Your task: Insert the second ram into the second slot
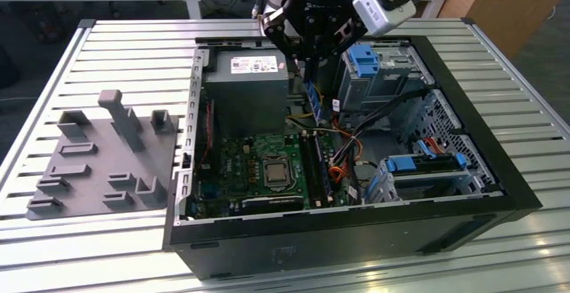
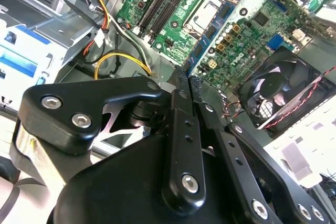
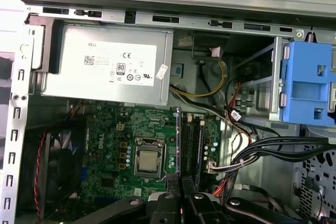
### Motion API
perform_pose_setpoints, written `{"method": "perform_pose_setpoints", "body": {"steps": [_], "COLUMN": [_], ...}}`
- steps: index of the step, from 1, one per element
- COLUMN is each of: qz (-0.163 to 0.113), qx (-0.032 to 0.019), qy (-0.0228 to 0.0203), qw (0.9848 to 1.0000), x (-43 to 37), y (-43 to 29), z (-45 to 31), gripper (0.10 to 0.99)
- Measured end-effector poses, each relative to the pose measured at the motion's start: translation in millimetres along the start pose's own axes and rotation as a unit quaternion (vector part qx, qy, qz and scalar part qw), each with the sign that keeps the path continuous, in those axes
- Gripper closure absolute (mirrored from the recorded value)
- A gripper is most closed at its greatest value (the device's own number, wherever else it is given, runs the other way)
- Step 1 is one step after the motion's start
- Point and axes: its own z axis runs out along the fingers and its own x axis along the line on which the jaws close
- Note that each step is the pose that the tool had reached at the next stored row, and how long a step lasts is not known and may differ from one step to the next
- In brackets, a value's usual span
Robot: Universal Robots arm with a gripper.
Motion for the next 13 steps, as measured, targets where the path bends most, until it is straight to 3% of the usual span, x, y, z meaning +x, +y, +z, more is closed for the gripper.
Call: {"method": "perform_pose_setpoints", "body": {"steps": [13], "qz": [0.011], "qx": [0.0001], "qy": [-0.0004], "qw": [0.9999], "x": [0.0], "y": [0.2], "z": [0.8], "gripper": [0.953]}}
